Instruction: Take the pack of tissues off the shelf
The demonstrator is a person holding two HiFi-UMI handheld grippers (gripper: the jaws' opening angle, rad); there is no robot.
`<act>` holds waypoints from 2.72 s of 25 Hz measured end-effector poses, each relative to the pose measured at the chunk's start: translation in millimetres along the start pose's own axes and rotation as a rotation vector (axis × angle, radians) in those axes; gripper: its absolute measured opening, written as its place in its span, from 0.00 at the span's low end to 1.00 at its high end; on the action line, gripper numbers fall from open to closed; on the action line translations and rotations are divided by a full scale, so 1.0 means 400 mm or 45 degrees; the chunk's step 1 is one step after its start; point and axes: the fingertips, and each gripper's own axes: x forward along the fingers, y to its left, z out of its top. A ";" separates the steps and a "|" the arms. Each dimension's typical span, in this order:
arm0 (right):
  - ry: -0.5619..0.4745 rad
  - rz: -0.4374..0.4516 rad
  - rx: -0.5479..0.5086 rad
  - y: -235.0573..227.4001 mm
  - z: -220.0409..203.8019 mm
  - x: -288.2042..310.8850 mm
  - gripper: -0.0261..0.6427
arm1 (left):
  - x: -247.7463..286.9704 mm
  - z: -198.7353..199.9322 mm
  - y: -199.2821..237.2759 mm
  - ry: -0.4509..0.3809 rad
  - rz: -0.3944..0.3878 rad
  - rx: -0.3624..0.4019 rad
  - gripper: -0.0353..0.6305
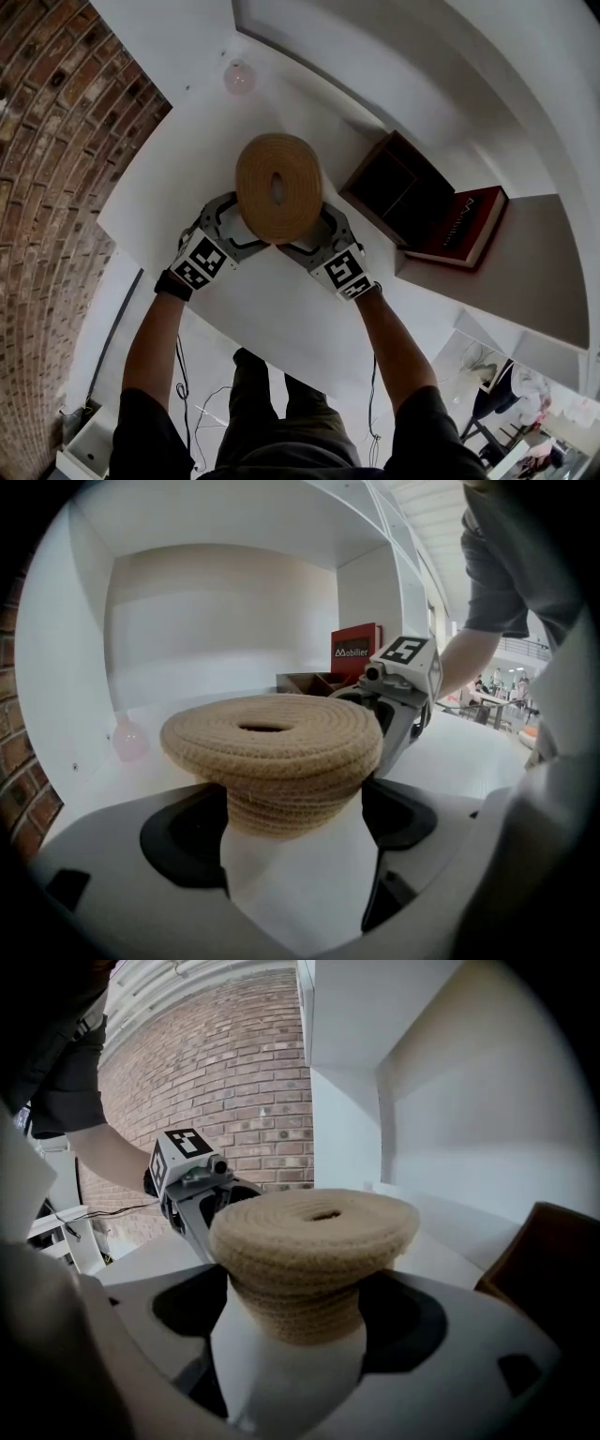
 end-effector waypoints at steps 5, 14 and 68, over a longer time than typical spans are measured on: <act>0.005 -0.006 0.020 -0.002 -0.007 -0.003 0.69 | 0.000 -0.005 -0.001 0.006 0.013 -0.039 0.71; -0.011 -0.086 0.143 -0.010 0.002 -0.105 0.69 | -0.073 -0.011 0.017 -0.012 0.086 -0.189 0.69; -0.316 -0.392 0.130 0.130 0.506 -0.668 0.04 | -0.664 0.484 -0.186 -0.430 0.460 -0.218 0.06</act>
